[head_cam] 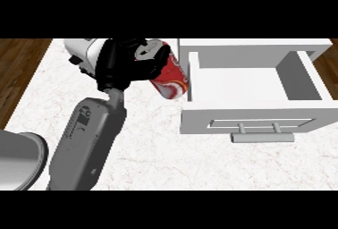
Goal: Pick up the can, place it into the drawer and close the drawer
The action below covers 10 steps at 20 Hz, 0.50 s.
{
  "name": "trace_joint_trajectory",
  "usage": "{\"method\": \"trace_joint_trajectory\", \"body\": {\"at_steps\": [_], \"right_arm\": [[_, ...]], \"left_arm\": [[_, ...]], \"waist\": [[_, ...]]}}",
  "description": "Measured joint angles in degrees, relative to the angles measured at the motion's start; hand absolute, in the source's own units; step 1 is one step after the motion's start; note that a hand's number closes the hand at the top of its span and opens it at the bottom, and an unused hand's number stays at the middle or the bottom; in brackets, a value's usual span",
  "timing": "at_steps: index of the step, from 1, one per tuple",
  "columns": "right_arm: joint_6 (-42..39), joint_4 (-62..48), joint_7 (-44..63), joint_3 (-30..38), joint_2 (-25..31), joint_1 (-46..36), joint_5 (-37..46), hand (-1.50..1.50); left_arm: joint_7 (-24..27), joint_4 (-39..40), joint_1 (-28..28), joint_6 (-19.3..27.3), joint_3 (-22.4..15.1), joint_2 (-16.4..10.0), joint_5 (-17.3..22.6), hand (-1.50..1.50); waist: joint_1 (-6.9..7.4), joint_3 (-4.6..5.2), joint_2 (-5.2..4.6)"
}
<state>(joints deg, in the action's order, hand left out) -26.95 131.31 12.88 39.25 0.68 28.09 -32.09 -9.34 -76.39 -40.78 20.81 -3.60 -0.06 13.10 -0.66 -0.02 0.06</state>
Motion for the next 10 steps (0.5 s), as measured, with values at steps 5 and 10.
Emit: {"method": "trace_joint_trajectory", "body": {"at_steps": [5,10], "right_arm": [[0.1,-1.0,0.5,0.2,0.8,-2.0,0.3,-1.50],[2.2,0.1,2.1,-1.6,0.1,-4.1,2.7,-1.50]], "left_arm": [[-2.3,4.4,-8.5,4.9,-1.8,0.0,0.8,1.50],[-1.7,10.2,-15.2,8.7,-3.5,0.1,2.2,1.50]], "waist": [[-0.19,-0.01,-0.07],[-0.40,0.01,-0.15]]}}
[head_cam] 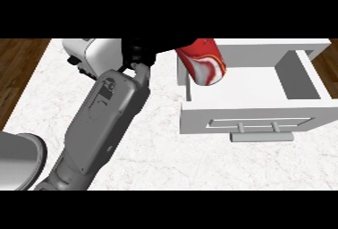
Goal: Pick up the can, place it into the drawer and close the drawer
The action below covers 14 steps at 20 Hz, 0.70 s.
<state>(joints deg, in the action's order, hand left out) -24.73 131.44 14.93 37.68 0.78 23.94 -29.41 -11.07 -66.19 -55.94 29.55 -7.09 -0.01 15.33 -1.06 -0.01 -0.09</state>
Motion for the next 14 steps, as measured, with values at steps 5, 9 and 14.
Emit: {"method": "trace_joint_trajectory", "body": {"at_steps": [5,9,14], "right_arm": [[-1.0,-1.4,0.2,1.3,1.6,-0.2,-2.0,-1.50],[-0.5,0.4,1.6,1.1,1.0,-0.3,-2.3,-1.50],[-1.2,-0.4,0.7,0.9,0.5,-0.7,-1.6,-1.50]], "left_arm": [[3.2,7.5,-5.3,1.5,-0.9,0.0,3.2,1.50],[5.0,12.6,-9.6,3.9,-3.5,0.0,6.9,1.50],[7.4,18.9,-14.8,5.7,-5.8,0.0,11.8,1.50]], "waist": [[-0.44,0.00,-0.07],[-0.80,-0.01,-0.11],[-1.33,-0.03,-0.24]]}}
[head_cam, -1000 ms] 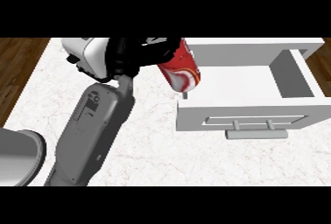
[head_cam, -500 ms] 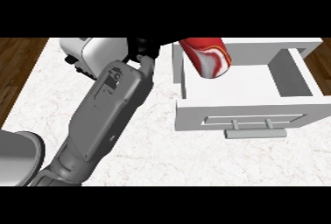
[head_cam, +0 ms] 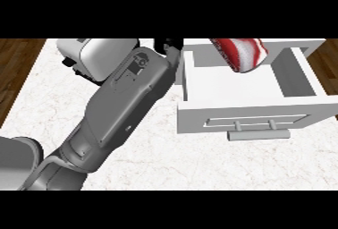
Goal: Pick up the can, place it into the drawer and close the drawer
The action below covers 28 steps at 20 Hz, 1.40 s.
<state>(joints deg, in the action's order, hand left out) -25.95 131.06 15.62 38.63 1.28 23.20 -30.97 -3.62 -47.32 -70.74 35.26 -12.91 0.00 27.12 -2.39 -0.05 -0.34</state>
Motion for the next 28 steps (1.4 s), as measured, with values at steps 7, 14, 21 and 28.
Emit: {"method": "trace_joint_trajectory", "body": {"at_steps": [7,14,21,28], "right_arm": [[0.6,0.7,1.0,-0.4,-0.1,-1.1,0.6,-1.50],[0.0,0.7,0.7,-1.7,-0.8,-1.2,1.2,-1.50],[1.5,1.5,2.5,-2.0,-0.1,-2.9,1.4,-1.50],[1.0,0.9,2.7,-1.7,0.6,-3.5,0.8,-1.50]], "left_arm": [[3.1,7.1,-5.3,1.2,-3.8,0.0,7.1,1.50],[5.4,12.1,-8.2,3.5,-9.3,0.0,13.2,1.50],[7.5,17.5,-9.8,3.8,-13.3,0.0,17.9,1.50],[8.6,20.3,-9.9,6.3,-17.6,0.0,21.2,-1.50]], "waist": [[-0.63,-0.02,-0.14],[-1.34,-0.04,-0.27],[-2.05,-0.06,-0.60],[-2.85,-0.09,-0.72]]}}
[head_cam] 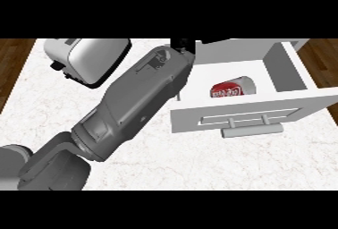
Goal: Pick up the can, place it into the drawer and close the drawer
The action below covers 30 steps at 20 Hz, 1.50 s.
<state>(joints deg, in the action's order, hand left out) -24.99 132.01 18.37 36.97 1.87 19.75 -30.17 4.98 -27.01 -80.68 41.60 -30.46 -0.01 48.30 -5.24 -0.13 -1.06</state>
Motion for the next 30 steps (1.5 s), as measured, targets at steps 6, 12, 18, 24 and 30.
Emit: {"method": "trace_joint_trajectory", "body": {"at_steps": [6,12,18,24,30], "right_arm": [[0.5,0.1,0.3,-0.1,0.0,-0.9,0.4,-1.50],[0.0,-0.6,0.0,-0.3,0.0,-1.5,0.4,-1.50],[-1.6,1.6,-4.0,1.4,2.0,-3.0,4.8,-1.50],[-4.3,3.4,-9.6,-0.3,4.1,-6.2,12.0,-1.50],[-4.0,6.0,-11.8,-6.5,4.1,-10.9,26.0,-1.50]], "left_arm": [[1.5,-0.7,1.0,3.1,-3.3,0.0,3.1,-1.50],[4.2,0.3,1.2,4.1,-4.1,0.0,6.0,-1.50],[6.5,0.1,1.2,3.6,-4.3,0.0,8.0,-1.50],[9.9,-0.6,1.0,3.2,-4.0,0.0,9.8,-1.50],[11.5,-0.7,-0.7,4.0,-4.1,0.0,11.1,-1.50]], "waist": [[-0.09,0.01,0.03],[-0.24,0.01,-0.11],[0.26,0.03,-0.09],[0.91,0.05,-0.10],[2.26,0.08,-0.11]]}}
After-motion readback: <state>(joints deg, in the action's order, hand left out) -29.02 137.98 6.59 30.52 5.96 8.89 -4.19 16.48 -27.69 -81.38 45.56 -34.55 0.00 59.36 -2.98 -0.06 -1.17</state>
